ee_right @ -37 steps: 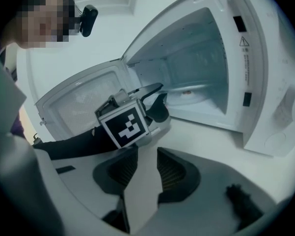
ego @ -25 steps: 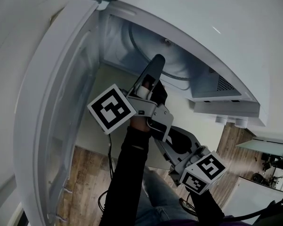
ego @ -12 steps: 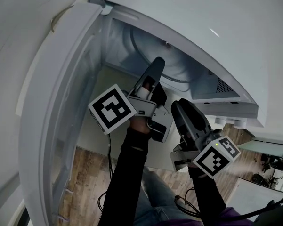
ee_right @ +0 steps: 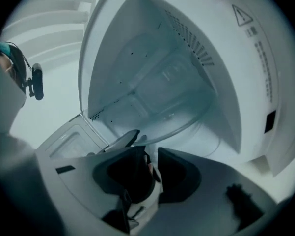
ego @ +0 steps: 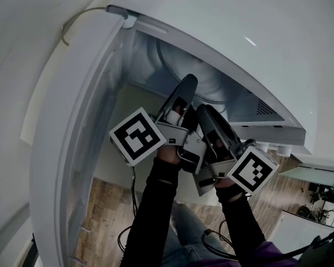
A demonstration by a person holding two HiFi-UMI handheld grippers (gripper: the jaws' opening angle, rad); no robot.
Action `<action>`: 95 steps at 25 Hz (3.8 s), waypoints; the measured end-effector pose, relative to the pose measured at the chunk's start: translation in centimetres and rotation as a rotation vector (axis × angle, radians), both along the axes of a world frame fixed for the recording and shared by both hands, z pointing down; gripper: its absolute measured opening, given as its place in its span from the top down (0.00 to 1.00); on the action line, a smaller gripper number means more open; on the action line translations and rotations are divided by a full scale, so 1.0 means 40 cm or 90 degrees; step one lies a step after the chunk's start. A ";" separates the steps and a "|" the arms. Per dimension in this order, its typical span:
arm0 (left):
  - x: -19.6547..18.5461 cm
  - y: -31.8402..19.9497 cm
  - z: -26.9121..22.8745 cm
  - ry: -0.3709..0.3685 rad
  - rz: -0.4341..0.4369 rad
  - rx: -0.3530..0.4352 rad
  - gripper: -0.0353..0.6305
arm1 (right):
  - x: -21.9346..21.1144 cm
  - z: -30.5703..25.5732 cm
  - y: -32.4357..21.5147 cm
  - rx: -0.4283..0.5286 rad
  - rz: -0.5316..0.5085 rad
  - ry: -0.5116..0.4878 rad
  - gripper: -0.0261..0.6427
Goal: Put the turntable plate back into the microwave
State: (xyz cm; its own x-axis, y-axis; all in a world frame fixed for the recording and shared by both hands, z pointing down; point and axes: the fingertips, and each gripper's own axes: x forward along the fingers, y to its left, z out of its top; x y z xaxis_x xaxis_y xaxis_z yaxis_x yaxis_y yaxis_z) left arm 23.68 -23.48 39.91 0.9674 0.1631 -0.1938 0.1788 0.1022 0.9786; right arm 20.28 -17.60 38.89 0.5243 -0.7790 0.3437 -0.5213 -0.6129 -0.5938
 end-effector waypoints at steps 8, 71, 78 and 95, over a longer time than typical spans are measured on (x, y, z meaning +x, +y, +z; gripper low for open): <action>-0.002 -0.002 0.008 -0.012 0.004 0.009 0.81 | 0.014 -0.011 -0.024 0.026 0.001 0.007 0.77; -0.107 0.014 0.116 -0.323 0.055 0.217 0.90 | -0.020 -0.051 0.054 -0.063 0.012 -0.025 0.77; -0.181 0.029 -0.002 -0.226 -0.008 0.333 0.94 | -0.081 -0.156 0.061 -0.005 -0.028 -0.017 0.77; -0.382 0.201 -0.711 0.138 -0.252 0.889 0.94 | -0.247 -0.626 0.160 -0.026 -0.088 0.397 0.94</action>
State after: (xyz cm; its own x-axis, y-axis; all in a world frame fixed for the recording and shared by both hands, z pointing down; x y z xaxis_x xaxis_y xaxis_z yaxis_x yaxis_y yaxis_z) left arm 8.42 -15.44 11.47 0.9659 0.0718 -0.2488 0.1216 -0.9740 0.1909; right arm 10.38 -11.20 13.86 0.5312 -0.8464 0.0370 -0.8371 -0.5311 -0.1316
